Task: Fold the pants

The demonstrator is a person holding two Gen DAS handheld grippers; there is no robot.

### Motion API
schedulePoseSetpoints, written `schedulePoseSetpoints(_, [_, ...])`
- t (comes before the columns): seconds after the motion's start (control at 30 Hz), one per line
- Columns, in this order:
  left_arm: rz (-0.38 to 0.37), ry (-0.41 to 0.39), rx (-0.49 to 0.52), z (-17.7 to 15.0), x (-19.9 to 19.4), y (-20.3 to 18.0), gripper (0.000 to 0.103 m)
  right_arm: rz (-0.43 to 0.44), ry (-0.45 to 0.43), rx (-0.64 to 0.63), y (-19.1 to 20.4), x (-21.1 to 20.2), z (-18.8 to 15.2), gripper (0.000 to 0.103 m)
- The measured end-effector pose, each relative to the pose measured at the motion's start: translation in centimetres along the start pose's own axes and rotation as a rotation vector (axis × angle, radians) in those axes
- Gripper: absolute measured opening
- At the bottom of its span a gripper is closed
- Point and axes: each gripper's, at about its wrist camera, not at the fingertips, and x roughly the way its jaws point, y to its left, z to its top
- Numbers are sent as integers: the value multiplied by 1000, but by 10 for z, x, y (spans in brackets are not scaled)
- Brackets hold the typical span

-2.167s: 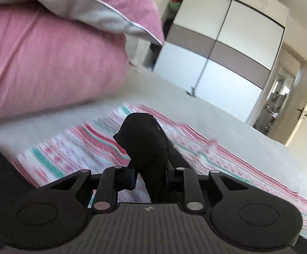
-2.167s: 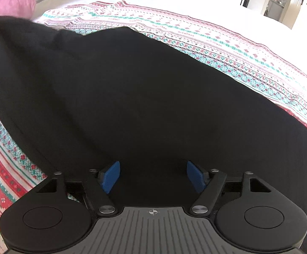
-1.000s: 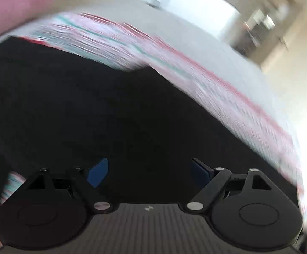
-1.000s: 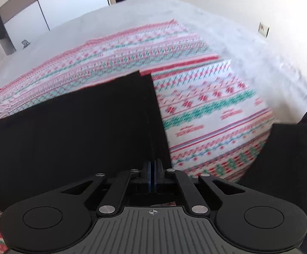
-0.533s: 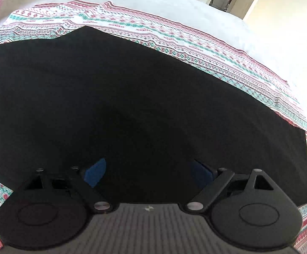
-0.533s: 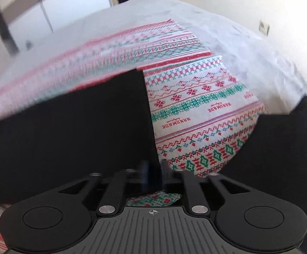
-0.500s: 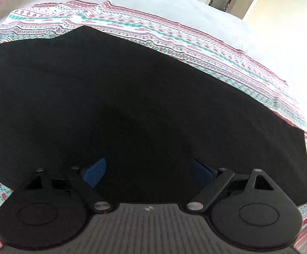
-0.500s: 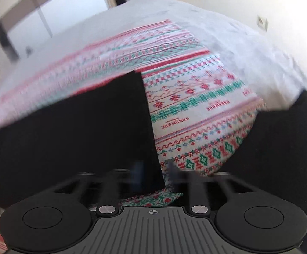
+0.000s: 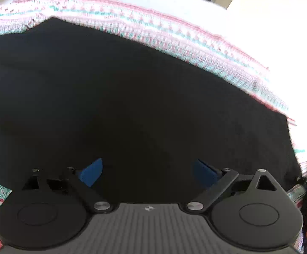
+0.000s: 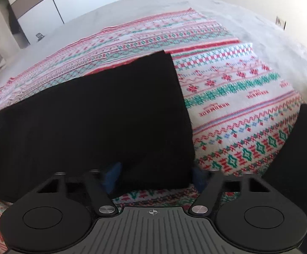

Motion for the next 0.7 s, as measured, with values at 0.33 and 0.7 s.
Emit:
schedulePoseSetpoints(0.33, [-39,-15,-71,9,6,11,100,-12,-382,-253,115,-64,5,16])
schedulePoseSetpoints(0.7, [-97,-142,-420,33,-26,127,100,206,-271,-1194,369,-14,-133,16])
